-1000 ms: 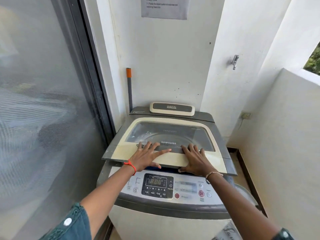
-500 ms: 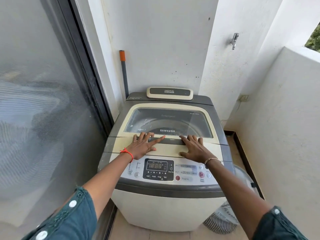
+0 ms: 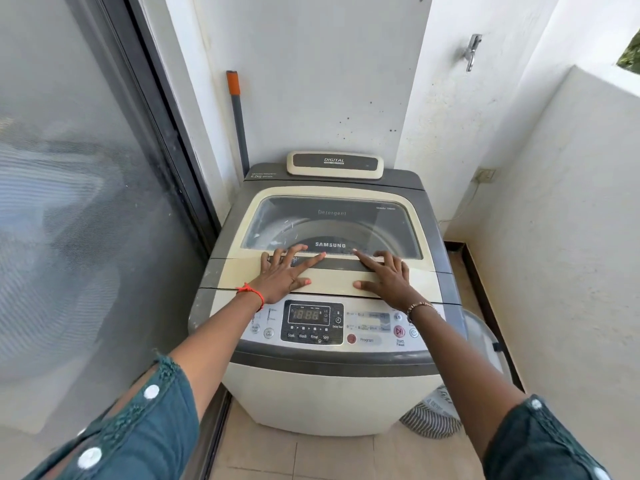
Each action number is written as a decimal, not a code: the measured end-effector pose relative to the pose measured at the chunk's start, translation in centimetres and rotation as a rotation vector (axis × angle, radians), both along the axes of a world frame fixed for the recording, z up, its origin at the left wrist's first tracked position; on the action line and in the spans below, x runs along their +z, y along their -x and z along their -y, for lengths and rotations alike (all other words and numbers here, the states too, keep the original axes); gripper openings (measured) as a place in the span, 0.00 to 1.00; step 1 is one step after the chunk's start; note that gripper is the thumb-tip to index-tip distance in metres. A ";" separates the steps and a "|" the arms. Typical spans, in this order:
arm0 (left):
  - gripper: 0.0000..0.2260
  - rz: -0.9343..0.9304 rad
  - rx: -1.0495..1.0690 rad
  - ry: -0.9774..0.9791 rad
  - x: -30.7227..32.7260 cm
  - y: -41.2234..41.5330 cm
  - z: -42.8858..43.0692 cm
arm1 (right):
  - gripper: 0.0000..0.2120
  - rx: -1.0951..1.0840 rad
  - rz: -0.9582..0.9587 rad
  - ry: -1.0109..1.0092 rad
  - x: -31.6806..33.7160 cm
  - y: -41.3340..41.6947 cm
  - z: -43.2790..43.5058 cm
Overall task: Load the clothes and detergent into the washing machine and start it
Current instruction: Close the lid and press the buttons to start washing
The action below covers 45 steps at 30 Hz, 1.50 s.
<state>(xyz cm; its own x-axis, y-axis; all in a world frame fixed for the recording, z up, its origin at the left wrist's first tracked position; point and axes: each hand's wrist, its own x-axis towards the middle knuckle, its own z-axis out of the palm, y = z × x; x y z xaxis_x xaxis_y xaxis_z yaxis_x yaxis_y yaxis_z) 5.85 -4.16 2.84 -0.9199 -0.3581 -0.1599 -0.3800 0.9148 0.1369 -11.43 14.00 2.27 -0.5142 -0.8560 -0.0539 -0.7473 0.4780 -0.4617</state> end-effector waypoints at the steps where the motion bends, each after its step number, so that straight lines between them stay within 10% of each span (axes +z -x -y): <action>1: 0.24 -0.011 0.003 -0.011 -0.2 0.0 0.0 | 0.32 0.001 0.015 0.007 -0.1 0.0 -0.1; 13: 0.28 0.051 0.021 -0.144 0.3 0.4 0.5 | 0.50 -0.196 0.486 0.150 -0.4 1.2 -8.3; 29: 0.29 0.038 0.062 -0.181 0.3 0.3 0.2 | 0.49 -0.177 0.509 0.146 -1.5 1.2 -10.9; 45: 0.51 0.143 0.012 -0.147 1.3 -0.3 -0.1 | 0.49 -0.265 0.433 0.085 -2.1 0.0 -10.6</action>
